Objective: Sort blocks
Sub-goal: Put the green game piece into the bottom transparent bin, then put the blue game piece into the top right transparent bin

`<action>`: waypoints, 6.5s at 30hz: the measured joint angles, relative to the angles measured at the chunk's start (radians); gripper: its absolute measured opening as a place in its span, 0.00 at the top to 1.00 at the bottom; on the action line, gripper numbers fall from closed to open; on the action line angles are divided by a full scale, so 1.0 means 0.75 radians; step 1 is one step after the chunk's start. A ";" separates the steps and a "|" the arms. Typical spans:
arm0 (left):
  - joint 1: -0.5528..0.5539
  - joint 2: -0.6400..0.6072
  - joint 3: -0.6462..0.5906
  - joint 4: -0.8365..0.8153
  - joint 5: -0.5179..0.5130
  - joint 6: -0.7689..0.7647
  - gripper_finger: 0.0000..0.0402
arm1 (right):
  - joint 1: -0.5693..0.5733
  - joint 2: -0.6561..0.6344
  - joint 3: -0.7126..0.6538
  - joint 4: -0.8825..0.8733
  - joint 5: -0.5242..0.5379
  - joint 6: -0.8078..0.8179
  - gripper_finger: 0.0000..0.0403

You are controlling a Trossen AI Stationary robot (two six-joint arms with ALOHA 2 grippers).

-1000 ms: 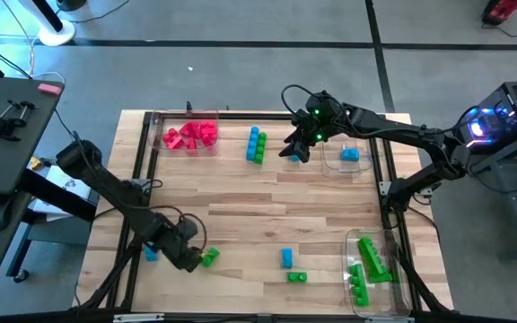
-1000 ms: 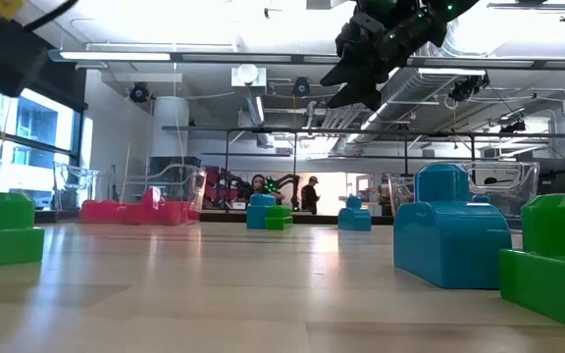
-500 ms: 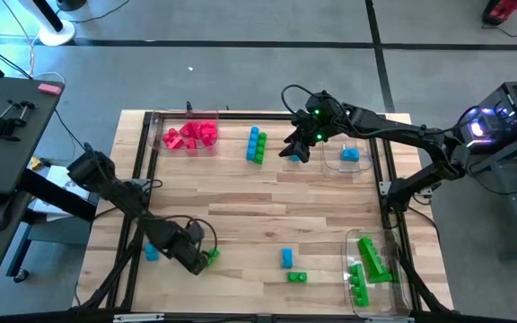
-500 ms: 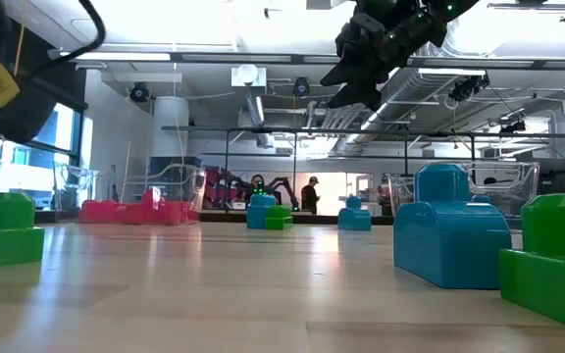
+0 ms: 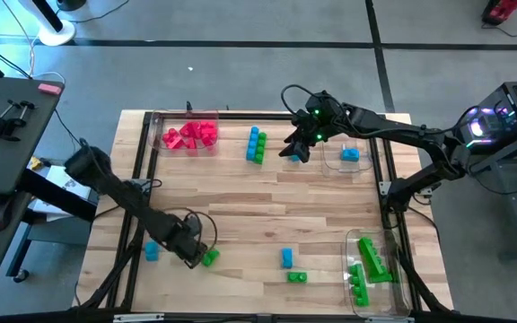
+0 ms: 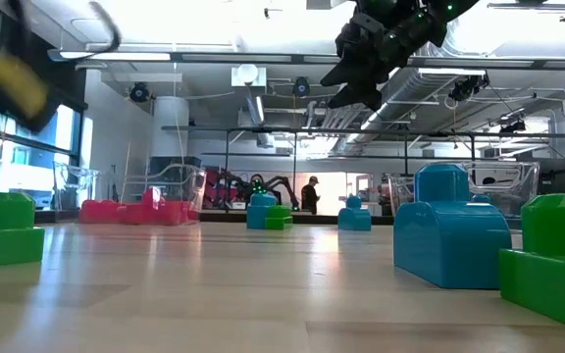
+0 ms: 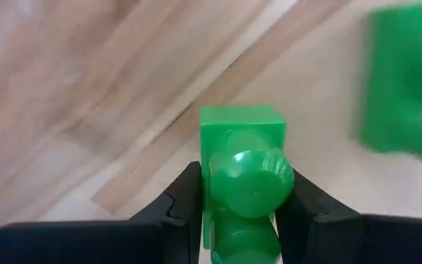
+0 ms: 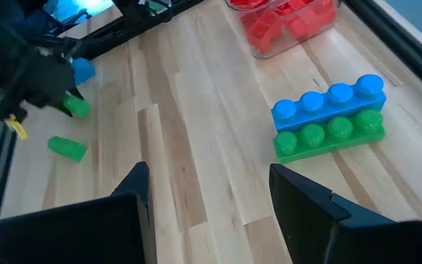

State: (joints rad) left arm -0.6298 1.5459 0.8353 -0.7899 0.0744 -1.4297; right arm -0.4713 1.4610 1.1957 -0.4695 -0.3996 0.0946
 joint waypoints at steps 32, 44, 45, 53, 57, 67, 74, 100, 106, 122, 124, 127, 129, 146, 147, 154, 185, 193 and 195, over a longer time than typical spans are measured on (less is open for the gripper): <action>0.962 0.082 0.043 1.615 0.409 1.140 0.77 | 0.676 -0.449 0.002 -0.071 0.699 1.062 0.60; 0.735 0.513 0.701 1.603 0.495 1.350 0.75 | 1.288 -0.453 0.002 0.116 1.459 1.274 0.60; 0.726 0.553 0.767 1.589 0.490 1.374 0.74 | 1.312 -0.455 0.002 0.118 1.489 1.274 0.60; 0.684 0.962 1.306 1.518 0.402 1.444 0.74 | 1.379 -0.475 0.002 0.116 1.636 1.182 0.60; 0.671 1.179 1.572 1.536 0.390 1.407 0.74 | 1.379 -0.477 0.002 0.115 1.690 1.100 0.60; 0.650 1.553 2.008 1.606 0.330 1.353 0.67 | 1.380 -0.473 -0.005 0.088 1.683 1.054 0.60; 0.655 1.553 2.020 1.539 0.307 1.394 0.45 | 1.380 -0.474 -0.005 0.068 1.695 1.046 0.60; 1.040 1.315 2.025 1.170 1.519 0.826 0.36 | 1.379 -0.482 0.005 0.075 1.802 0.825 0.60; 1.158 1.116 2.026 0.094 0.946 1.702 0.39 | 1.379 -0.531 0.005 0.219 1.809 0.629 0.60; 1.418 1.020 1.811 -0.545 -0.433 1.643 0.40 | 1.330 -0.570 0.002 0.387 1.783 0.403 0.60; 1.459 1.020 1.751 -0.558 -0.435 1.598 0.40 | 1.330 -0.570 0.002 0.385 1.776 0.418 0.60; 1.501 1.015 1.669 -0.532 -0.421 1.586 0.40 | 1.330 -0.570 0.002 0.383 1.776 0.412 0.60; 1.497 1.014 1.604 -0.478 -0.404 1.532 0.40 | 1.324 -0.570 0.002 0.383 1.776 0.419 0.60; 1.488 1.001 1.434 -0.293 -0.310 1.429 0.44 | 1.317 -0.570 0.001 0.381 1.776 0.416 0.60; 1.492 1.002 1.433 -0.291 -0.304 1.430 0.48 | 1.317 -0.570 0.001 0.381 1.776 0.419 0.60; 1.503 0.997 1.428 -0.247 -0.183 1.457 0.82 | 1.318 -0.569 0.001 0.381 1.775 0.423 0.60; 1.149 1.071 1.430 1.622 -0.220 1.246 0.82 | 1.274 -0.539 0.001 0.497 1.777 0.440 0.60; 1.151 1.177 1.430 1.656 -0.180 1.406 0.49 | 1.272 -0.490 0.001 0.508 1.788 0.471 0.60; 1.148 1.179 1.430 1.651 -0.134 1.409 0.37 | 1.272 -0.477 0.001 0.509 1.787 0.471 0.60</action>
State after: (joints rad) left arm 0.2308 2.4298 1.9076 0.4485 -0.0260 -0.3729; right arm 0.4828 1.1034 1.1961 -0.0880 0.9409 0.4480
